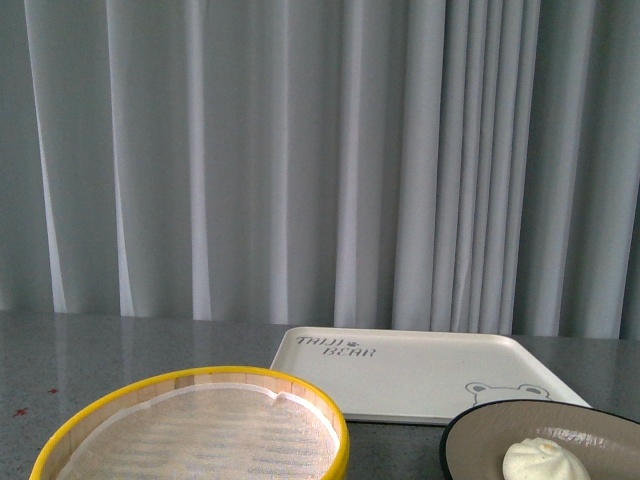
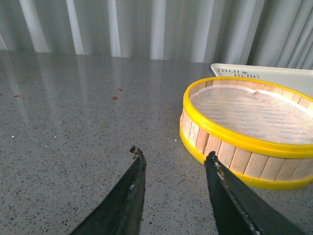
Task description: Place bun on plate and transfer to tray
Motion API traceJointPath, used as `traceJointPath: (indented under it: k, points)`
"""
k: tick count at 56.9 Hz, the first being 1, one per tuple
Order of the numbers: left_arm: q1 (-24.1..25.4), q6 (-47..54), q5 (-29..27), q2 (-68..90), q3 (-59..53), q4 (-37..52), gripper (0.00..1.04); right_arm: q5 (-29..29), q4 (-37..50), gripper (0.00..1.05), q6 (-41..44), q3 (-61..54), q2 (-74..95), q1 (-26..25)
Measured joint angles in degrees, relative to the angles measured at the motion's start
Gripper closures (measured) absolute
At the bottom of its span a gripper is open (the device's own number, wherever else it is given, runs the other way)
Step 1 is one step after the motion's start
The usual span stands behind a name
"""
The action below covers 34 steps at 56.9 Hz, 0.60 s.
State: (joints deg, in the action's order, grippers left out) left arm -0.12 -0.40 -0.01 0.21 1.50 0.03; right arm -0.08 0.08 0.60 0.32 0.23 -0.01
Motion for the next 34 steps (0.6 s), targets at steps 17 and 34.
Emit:
traceJointPath:
  k: [17,34]
  points:
    - [0.0,0.0,0.0,0.0,0.0,0.0,0.08,0.0,0.0,0.09,0.0,0.0,0.0,0.0]
    - [0.0,0.2,0.0,0.0,0.0,0.0,0.07,6.4,-4.5,0.09,-4.0,1.7,2.0,1.9]
